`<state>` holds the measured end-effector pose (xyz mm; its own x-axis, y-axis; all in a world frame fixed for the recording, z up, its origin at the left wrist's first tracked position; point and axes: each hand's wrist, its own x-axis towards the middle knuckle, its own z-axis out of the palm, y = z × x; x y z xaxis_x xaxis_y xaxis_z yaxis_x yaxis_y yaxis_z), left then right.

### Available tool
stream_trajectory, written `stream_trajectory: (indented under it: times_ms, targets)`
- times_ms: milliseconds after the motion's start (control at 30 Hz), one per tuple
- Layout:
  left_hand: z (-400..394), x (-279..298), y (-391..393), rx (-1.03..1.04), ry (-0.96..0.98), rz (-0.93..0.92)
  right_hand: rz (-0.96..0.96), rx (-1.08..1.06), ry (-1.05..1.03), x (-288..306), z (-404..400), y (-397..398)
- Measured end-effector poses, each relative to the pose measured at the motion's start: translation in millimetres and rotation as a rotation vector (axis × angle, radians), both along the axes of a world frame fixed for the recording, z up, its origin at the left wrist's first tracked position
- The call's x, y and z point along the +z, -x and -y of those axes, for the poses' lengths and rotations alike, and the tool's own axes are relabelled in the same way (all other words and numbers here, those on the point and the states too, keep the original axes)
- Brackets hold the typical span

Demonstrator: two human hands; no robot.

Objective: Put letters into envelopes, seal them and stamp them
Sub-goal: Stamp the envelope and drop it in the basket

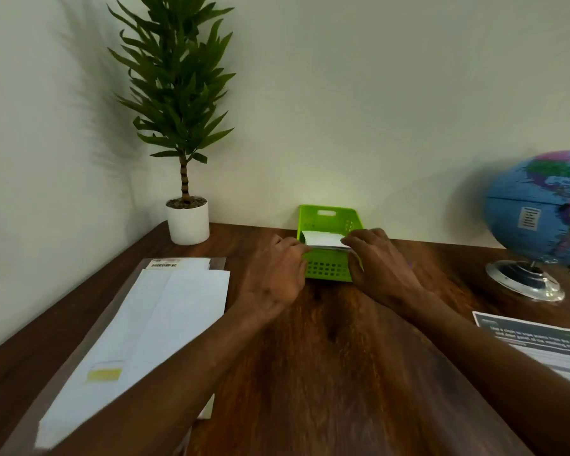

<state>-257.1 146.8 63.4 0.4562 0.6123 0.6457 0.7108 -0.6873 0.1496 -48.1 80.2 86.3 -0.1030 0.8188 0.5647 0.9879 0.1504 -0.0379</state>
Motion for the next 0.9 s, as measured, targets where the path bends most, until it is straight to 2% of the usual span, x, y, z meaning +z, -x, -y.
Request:
stream_trajectory:
  times_ms: [133,200,267,367,467,600,733,900]
  targets:
    - [26,-5,29,0.031,0.108,0.056,-0.003,0.103,-0.159,-13,15,33]
    - [40,-7,51,0.131,0.199,0.088,-0.029,0.141,-0.171,-22,21,57]
    - [53,-9,74,0.318,0.299,0.088,-0.093,0.180,-0.083,-30,27,86]
    - [69,-12,123,0.606,0.495,-0.097,-0.235,0.234,0.076,-45,35,143]
    - [83,-14,165,0.718,0.672,-0.060,-0.473,0.164,0.218,-61,42,195]
    - [97,-19,190,0.651,0.736,0.113,-0.747,0.038,0.296,-74,43,235]
    - [99,-11,195,0.552,0.727,0.236,-0.971,0.060,0.363,-67,44,241]
    - [101,0,189,0.344,0.871,0.664,-1.280,0.014,0.403,-66,40,226]
